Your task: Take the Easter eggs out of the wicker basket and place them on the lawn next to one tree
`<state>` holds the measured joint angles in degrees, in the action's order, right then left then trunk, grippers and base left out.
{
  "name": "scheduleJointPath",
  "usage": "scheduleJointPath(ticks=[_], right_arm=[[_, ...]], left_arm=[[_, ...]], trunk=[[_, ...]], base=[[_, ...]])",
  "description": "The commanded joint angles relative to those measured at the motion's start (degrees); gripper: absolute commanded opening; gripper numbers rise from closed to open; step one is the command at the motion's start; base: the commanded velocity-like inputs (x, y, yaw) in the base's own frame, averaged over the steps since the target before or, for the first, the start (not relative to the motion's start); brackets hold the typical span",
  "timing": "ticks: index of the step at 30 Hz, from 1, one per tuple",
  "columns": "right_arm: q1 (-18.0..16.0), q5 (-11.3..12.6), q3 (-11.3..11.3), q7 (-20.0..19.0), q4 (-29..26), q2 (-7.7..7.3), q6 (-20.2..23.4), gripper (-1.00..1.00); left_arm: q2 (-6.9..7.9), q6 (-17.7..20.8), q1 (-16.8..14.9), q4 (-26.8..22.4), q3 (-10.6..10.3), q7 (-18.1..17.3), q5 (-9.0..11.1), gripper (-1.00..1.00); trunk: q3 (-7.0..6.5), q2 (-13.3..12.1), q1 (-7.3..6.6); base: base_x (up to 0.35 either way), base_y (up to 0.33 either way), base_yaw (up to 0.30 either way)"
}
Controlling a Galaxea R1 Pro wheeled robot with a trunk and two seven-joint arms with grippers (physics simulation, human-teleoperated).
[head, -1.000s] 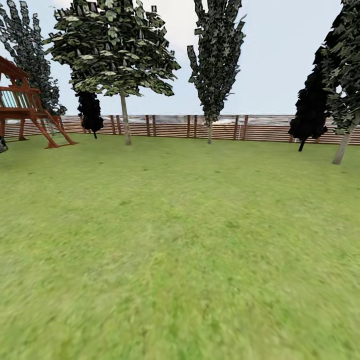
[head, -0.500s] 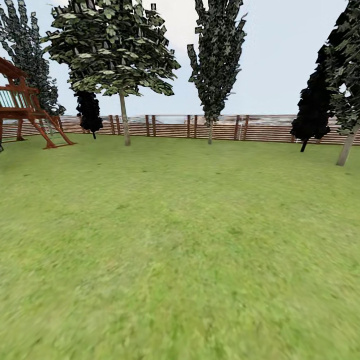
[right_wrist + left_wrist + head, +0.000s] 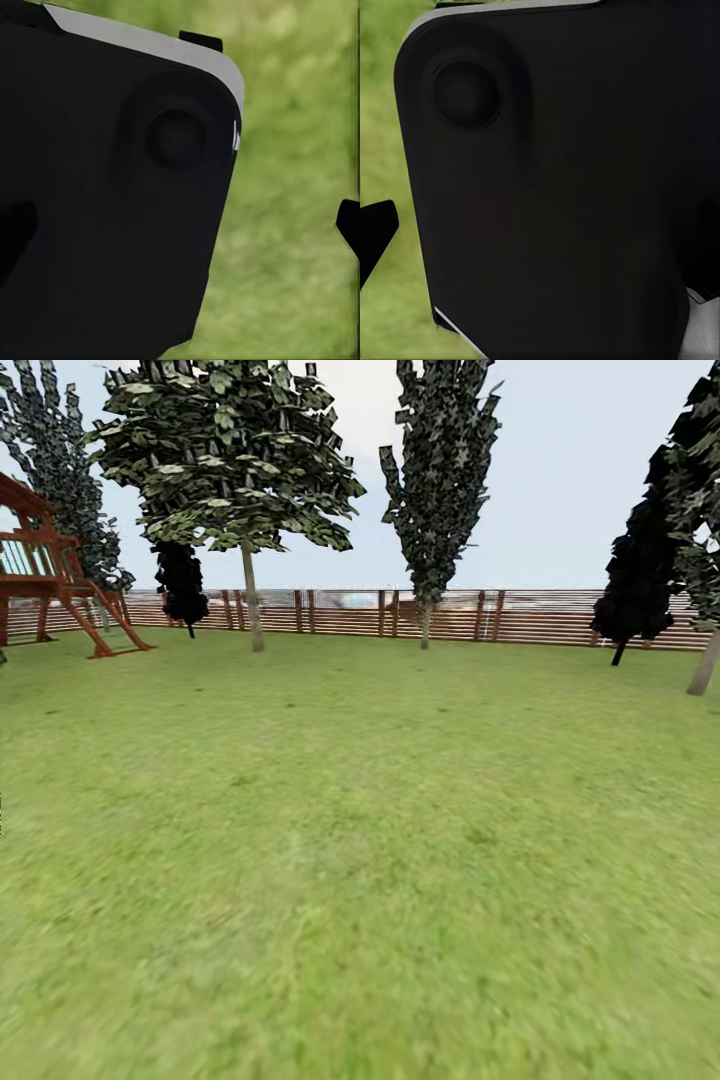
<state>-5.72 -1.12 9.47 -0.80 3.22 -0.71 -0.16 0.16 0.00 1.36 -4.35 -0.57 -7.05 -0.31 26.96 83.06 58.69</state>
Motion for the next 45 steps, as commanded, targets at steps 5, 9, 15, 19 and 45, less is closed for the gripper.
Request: scheduleJointPath(ticks=[5, 9, 15, 19, 45], right_arm=[[-0.1, -0.1, 0.3, -0.1, 0.1, 0.01, 0.0, 1.00], [-0.1, -0.1, 0.3, -0.1, 0.1, 0.00, 0.0, 1.00], [-0.1, -0.1, 0.3, -0.1, 0.1, -0.03, 0.0, 1.00], [-0.1, -0.1, 0.3, -0.1, 0.1, -0.03, 0.0, 1.00], [-0.1, -0.1, 0.3, -0.1, 0.1, -0.04, 0.0, 1.00]], left_arm=[[0.02, 0.0, 0.0, -0.1, 0.0, -0.1, 0.0, 1.00], [0.02, 0.0, 0.0, -0.1, 0.0, -0.2, 0.0, 1.00], [0.02, 0.0, 0.0, -0.1, 0.0, -0.2, 0.0, 1.00], [0.02, 0.0, 0.0, -0.1, 0.0, -0.2, 0.0, 1.00], [0.02, 0.0, 0.0, -0.1, 0.0, -0.2, 0.0, 1.00]], trunk=[[0.19, 0.0, 0.03], [0.26, 0.0, 0.03], [0.26, 0.0, 0.03], [0.26, 0.0, 0.03], [0.26, 0.0, 0.03]], base=[[0.334, 0.000, 0.157], [0.334, 0.000, 0.071], [0.334, 0.000, 0.004], [0.334, 0.000, 0.000], [0.334, 0.000, 0.000]])
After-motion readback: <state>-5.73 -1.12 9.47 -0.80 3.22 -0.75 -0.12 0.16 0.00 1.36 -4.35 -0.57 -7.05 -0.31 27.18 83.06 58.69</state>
